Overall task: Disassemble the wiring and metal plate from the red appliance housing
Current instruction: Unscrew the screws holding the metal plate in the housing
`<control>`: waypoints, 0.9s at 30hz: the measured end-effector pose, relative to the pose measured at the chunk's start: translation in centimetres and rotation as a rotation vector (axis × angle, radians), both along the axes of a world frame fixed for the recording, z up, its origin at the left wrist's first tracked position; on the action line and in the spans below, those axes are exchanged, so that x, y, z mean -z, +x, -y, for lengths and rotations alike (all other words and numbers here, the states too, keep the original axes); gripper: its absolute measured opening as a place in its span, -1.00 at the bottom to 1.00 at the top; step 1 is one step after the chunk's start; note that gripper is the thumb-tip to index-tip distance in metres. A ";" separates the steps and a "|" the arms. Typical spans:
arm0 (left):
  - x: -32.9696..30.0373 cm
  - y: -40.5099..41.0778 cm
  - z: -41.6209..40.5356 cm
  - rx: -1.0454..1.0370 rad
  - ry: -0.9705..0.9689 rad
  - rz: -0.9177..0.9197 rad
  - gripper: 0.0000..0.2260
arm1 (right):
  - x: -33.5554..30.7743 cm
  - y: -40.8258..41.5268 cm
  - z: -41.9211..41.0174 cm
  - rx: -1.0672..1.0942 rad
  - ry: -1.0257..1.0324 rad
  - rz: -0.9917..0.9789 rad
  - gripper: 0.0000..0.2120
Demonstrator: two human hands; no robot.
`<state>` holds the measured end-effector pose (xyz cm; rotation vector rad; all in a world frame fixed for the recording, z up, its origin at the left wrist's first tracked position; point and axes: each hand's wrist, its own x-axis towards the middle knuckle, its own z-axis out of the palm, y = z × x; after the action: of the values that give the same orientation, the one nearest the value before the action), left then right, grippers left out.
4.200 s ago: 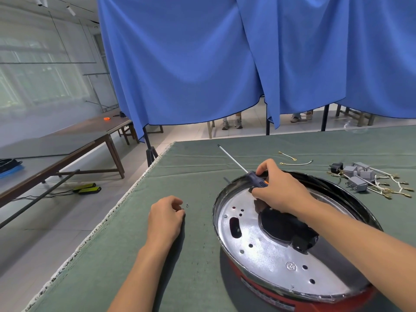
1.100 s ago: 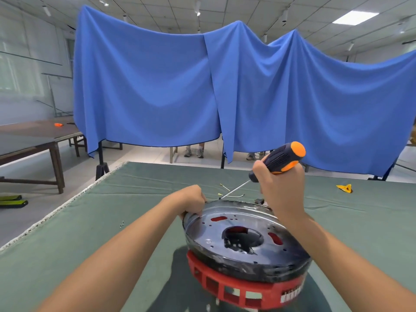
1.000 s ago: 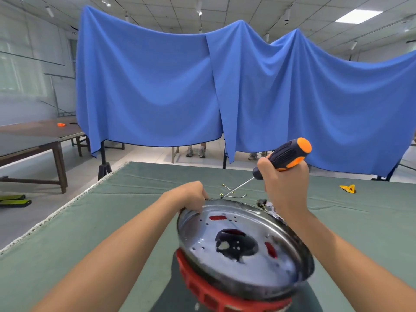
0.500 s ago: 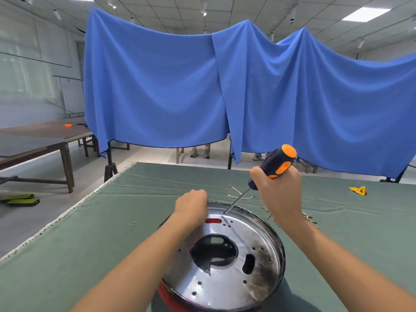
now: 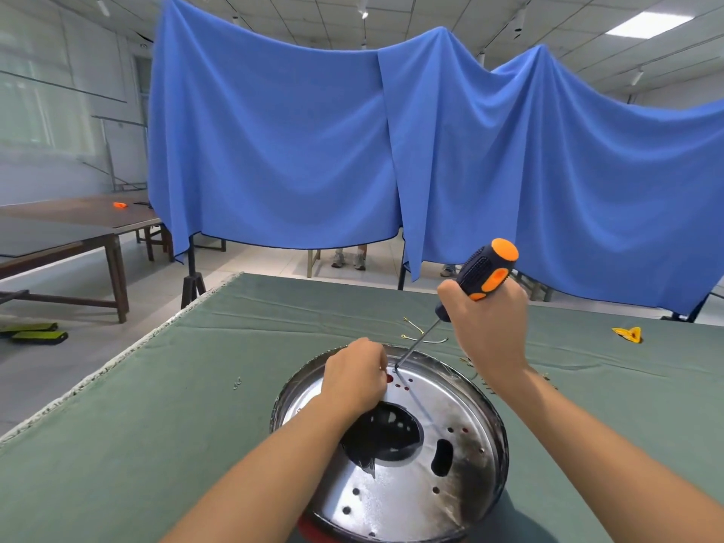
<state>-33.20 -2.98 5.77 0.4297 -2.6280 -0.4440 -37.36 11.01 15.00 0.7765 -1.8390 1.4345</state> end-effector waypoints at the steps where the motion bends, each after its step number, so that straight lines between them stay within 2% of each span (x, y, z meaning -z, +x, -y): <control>1: 0.0 0.0 0.2 -0.006 0.039 -0.008 -0.86 | -0.1 0.1 0.0 -0.005 -0.003 0.003 -0.79; 8: -0.2 -0.1 0.0 -0.018 0.085 0.027 -0.90 | -0.3 0.2 0.1 -0.032 -0.005 -0.010 -0.80; 27: -0.1 -0.1 -0.1 -0.018 0.078 0.031 -0.86 | 0.1 -0.5 0.4 -0.060 0.047 0.000 -0.81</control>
<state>-33.35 -2.91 5.89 0.4886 -2.6409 -0.5393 -37.88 10.56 14.92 0.8620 -1.8698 1.4333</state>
